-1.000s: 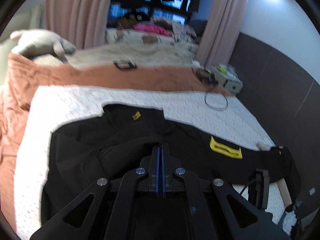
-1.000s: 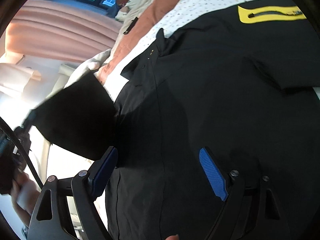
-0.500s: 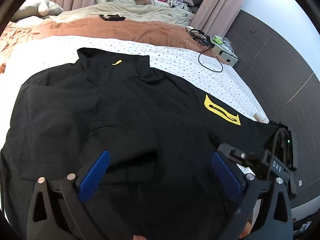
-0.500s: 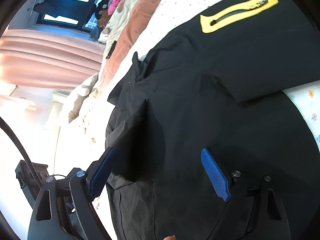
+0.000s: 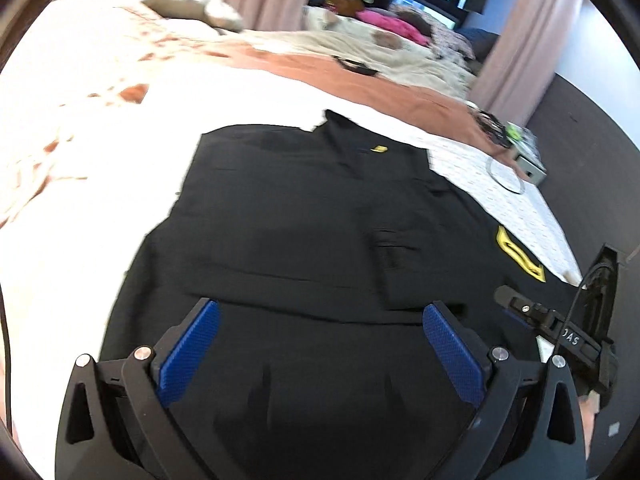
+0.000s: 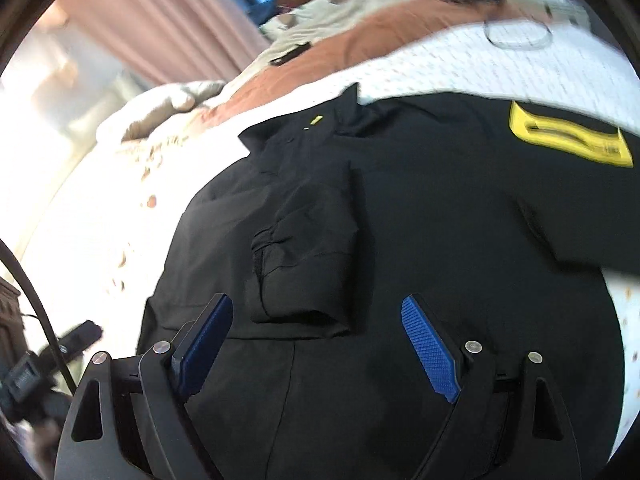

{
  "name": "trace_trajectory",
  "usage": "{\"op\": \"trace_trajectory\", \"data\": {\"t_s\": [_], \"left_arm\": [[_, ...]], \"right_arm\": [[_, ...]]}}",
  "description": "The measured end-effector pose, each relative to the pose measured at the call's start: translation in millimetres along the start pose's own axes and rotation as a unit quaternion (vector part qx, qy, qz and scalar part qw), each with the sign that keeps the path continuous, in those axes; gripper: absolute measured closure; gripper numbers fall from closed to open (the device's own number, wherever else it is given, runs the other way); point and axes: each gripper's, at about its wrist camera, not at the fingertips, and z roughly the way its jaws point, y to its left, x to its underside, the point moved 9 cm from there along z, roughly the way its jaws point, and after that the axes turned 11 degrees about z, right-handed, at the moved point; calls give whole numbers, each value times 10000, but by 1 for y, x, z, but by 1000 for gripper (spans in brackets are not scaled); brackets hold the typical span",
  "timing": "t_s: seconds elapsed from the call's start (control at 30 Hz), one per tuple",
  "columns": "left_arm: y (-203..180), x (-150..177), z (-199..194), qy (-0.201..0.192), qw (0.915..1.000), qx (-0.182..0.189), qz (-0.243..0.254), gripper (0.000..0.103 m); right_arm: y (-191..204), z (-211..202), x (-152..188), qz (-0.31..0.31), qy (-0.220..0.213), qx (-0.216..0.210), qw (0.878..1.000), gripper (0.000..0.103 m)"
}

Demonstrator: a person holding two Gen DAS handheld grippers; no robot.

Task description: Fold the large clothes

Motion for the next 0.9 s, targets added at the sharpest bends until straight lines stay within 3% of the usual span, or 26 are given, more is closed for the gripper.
{"op": "trace_trajectory", "data": {"t_s": [0.17, 0.27, 0.4, 0.6, 0.63, 0.67, 0.7, 0.73, 0.8, 0.9], "left_arm": [[45, 20, -2, 74, 9993, -284, -230, 3], [69, 36, 1, 239, 9981, -390, -420, 10], [93, 49, -2, 286, 9971, -496, -495, 10], [113, 67, -7, 334, 9966, -584, -480, 10], [115, 69, -8, 332, 9965, -580, -503, 10], [117, 71, -9, 320, 9965, -561, -535, 10], [120, 73, -11, 310, 9965, -547, -556, 10], [121, 74, -13, 305, 9964, -547, -570, 10], [121, 74, -16, 286, 9963, -547, -592, 10], [118, 72, -23, 239, 9961, -601, -596, 10]], "right_arm": [[40, 20, 16, -871, -41, 131, 9961, 17], [50, 41, 20, -1189, -73, 540, 9914, 17], [66, 70, 27, -1359, 122, 728, 9880, 17], [56, 116, 40, -1800, 480, 1598, 9694, 19], [54, 117, 39, -1808, 441, 1628, 9689, 24], [51, 115, 36, -1754, 385, 1666, 9695, 37], [48, 112, 31, -1679, 331, 1722, 9701, 61], [43, 106, 24, -1557, 269, 1756, 9717, 74], [39, 96, 15, -1292, 254, 1385, 9816, 81], [28, 74, 0, -1000, 29, 1156, 9882, 83]]}}
